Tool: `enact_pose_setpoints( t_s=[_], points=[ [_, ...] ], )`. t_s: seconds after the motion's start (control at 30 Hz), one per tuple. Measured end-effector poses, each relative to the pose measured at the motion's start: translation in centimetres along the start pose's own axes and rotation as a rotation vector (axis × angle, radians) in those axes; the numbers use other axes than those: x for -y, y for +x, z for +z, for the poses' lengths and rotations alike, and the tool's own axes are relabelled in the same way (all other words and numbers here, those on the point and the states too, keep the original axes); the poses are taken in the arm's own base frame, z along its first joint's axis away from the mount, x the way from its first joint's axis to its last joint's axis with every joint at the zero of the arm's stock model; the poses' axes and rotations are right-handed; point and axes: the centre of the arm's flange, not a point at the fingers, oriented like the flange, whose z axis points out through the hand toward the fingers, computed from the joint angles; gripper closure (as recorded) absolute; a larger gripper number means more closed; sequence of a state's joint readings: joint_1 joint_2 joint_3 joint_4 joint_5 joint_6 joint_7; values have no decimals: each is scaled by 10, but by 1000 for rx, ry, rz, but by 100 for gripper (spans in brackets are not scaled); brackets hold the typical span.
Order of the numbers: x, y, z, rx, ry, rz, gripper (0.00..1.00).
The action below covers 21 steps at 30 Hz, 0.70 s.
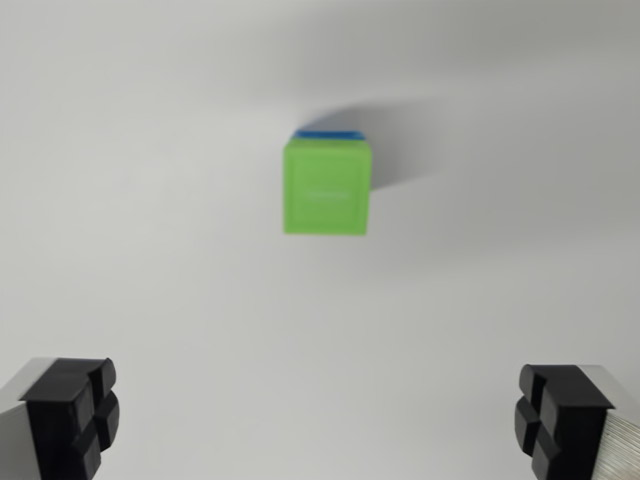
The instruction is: Stack cube
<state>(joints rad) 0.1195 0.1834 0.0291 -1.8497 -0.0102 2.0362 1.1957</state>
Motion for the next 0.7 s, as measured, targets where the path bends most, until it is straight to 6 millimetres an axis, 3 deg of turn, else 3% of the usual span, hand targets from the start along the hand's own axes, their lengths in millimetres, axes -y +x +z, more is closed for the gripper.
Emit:
enact_pose_setpoints(
  t_s=[0.4, 0.7],
  points=[
    [0, 0, -30, 0, -1, 0, 0],
    [0, 0, -41, -1, 0, 0, 0]
  ],
)
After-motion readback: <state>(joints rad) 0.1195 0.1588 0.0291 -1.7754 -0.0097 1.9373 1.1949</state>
